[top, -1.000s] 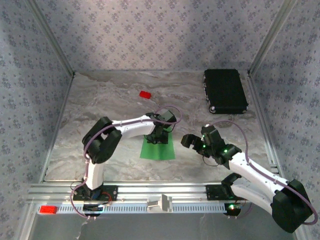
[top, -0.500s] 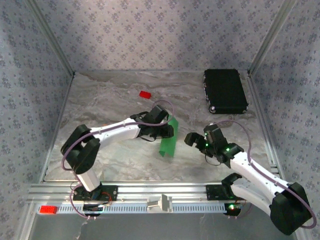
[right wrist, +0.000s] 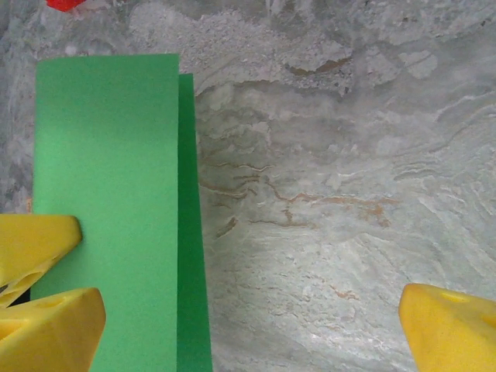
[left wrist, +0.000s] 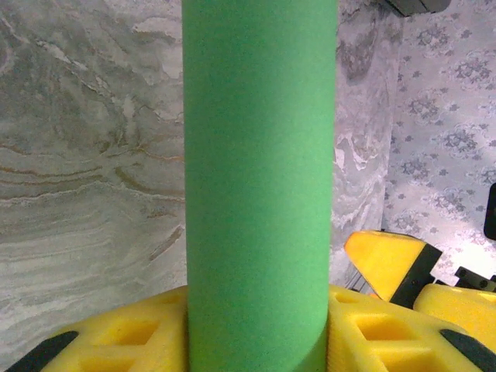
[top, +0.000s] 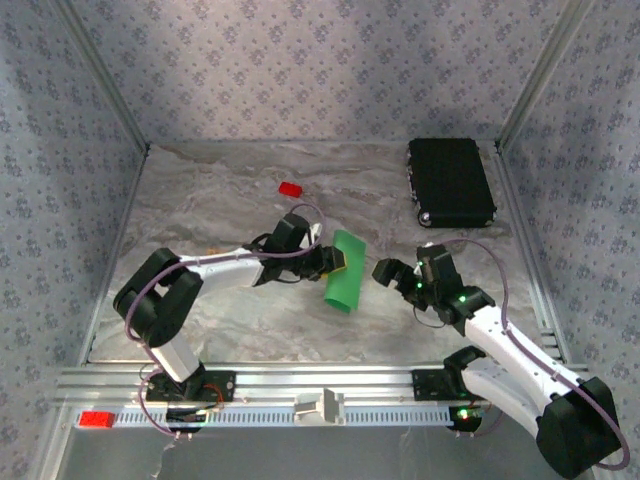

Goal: Fold a paper plane with a square sheet of paper (pick it up from the middle)
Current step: First fold the square sheet of paper in half at the center of the table.

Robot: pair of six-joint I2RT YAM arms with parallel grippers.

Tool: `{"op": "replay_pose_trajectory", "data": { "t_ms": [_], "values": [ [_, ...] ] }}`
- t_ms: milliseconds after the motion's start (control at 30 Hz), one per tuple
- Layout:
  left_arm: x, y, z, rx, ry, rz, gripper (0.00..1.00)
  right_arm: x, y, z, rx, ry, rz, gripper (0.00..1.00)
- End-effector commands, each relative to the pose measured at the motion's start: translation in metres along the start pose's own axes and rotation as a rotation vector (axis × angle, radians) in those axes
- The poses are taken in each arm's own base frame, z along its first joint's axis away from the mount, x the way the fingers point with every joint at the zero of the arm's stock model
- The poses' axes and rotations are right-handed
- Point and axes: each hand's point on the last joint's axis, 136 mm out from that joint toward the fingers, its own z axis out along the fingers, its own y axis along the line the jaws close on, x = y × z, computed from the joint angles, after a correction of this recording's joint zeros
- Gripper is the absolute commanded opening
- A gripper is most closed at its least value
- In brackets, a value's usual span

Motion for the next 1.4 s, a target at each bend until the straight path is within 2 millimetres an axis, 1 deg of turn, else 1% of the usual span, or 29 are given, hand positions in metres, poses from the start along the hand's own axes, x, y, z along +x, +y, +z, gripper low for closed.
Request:
{"op": "replay_pose_trajectory", "data": {
  "t_ms": [0,100,267,333,467,600,833,1100,1233,1367],
  "values": [
    [-0.006,-0.002,0.001,0.04,-0.039,-0.026,0.4,-0.004,0.016,-0.001,-0.05,0.006,0.001,0.99],
    [-0.008,0.012,0.004,0.024,-0.073,-0.065,0.4,0.0,0.017,0.002,-0.052,0.031,-0.005,0.99],
    [-0.009,0.022,0.009,0.009,-0.119,-0.088,0.4,0.004,0.017,0.008,-0.053,0.059,-0.013,0.99],
    [-0.009,0.026,0.01,-0.008,-0.138,-0.086,0.4,0.005,0.021,0.009,-0.068,0.068,-0.03,0.99],
    [-0.002,0.033,0.016,-0.041,-0.148,-0.088,0.4,0.008,0.027,0.011,-0.097,0.076,-0.06,0.99],
    [0.004,0.04,0.021,-0.087,-0.137,-0.085,0.41,0.01,0.027,0.013,-0.094,0.083,-0.068,0.99],
    [0.009,0.063,0.017,-0.206,-0.124,-0.057,0.42,0.014,0.022,0.016,-0.072,0.097,-0.062,0.99],
    [0.009,0.068,0.016,-0.286,-0.092,0.014,0.47,0.015,0.021,0.017,-0.064,0.098,-0.062,0.99],
    [0.007,0.067,0.012,-0.309,-0.089,0.047,0.52,0.016,0.021,0.018,-0.058,0.101,-0.057,0.99],
    [0.004,0.068,0.005,-0.349,-0.101,0.08,0.6,0.017,0.021,0.019,-0.055,0.104,-0.06,0.99]
  ]
}}
